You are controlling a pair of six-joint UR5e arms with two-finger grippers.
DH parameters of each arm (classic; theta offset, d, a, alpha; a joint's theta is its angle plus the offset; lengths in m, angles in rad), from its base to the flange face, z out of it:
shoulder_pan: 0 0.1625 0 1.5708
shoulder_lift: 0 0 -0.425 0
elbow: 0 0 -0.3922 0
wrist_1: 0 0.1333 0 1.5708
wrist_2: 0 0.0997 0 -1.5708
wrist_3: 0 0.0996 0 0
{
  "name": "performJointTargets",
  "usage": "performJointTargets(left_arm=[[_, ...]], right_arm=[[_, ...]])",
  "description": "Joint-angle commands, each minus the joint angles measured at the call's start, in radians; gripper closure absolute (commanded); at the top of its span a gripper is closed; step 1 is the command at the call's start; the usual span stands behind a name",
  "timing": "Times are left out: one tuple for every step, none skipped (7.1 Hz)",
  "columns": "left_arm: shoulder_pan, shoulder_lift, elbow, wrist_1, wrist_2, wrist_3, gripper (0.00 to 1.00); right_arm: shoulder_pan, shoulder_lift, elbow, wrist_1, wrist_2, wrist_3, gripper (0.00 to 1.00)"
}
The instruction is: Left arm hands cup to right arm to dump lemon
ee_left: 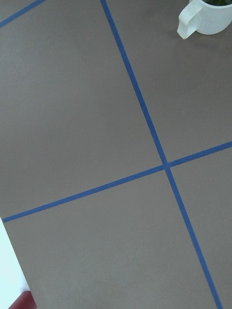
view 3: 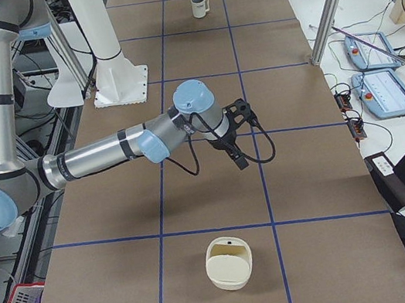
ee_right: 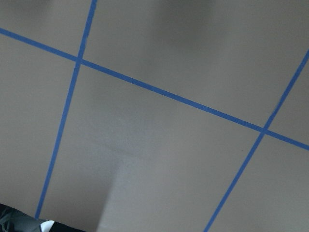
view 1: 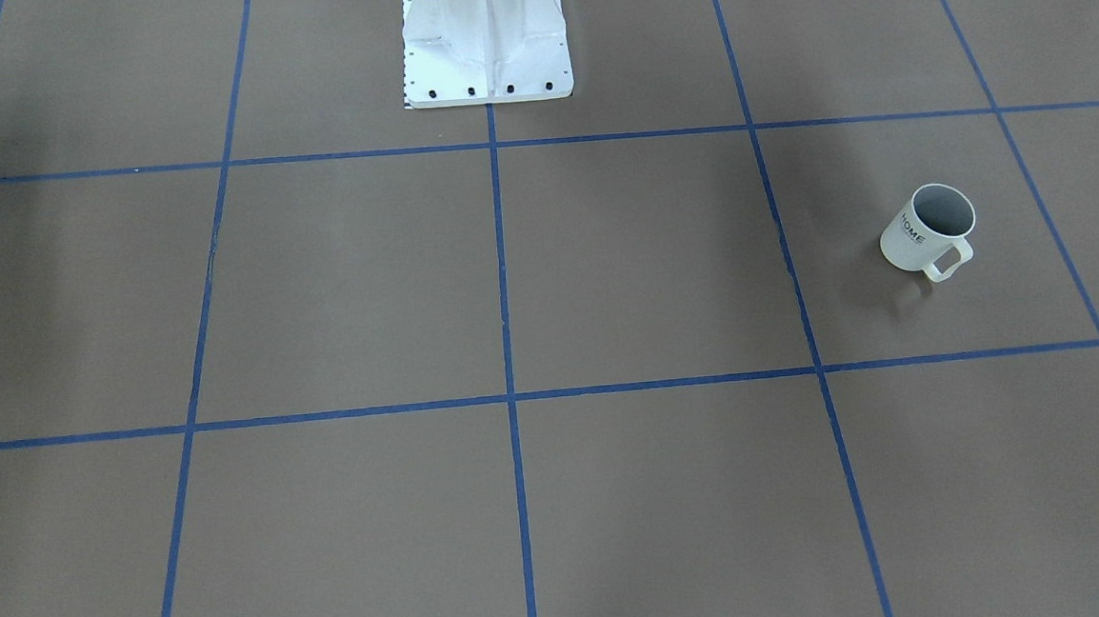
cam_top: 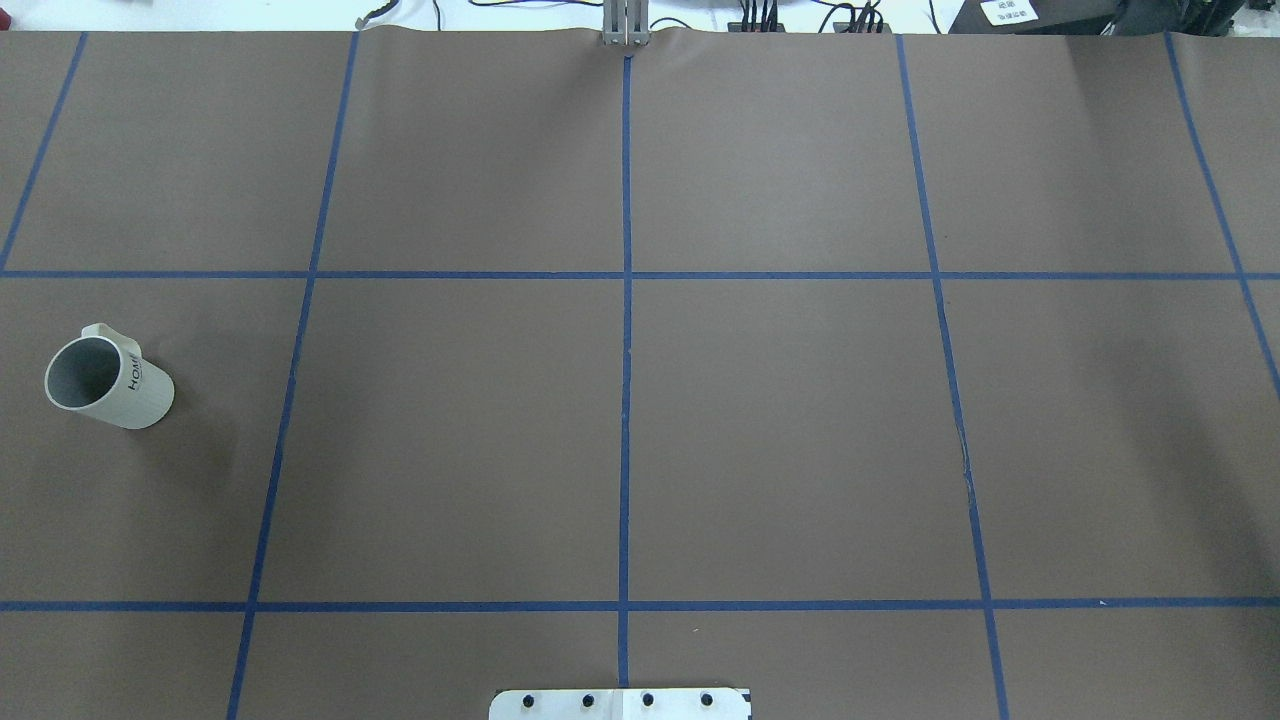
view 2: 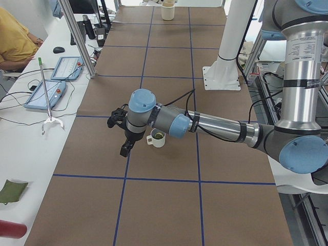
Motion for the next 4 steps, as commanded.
performJointTargets(left_arm=[[0.029,0.008,0.006,-0.02,-0.038,-0.04,0.0],[0.057,0.013,0.005,-0.041,-0.052,-0.2,0.0],[0.127,0.057,0.011,-0.164,-0.03,-0.32,0.0],[0.184,0.091,0.011,-0.267,0.007,-0.456,0.0]], right_arm=[[-0.112,0.027,-0.001,0.085,0.004,0.072,0.0],[-0.161,0.044,-0.001,0.105,-0.016,0.149,0.0],[-0.217,0.073,-0.001,0.106,-0.026,0.263,0.0],[-0.295,0.096,0.002,0.106,-0.089,0.343,0.0]])
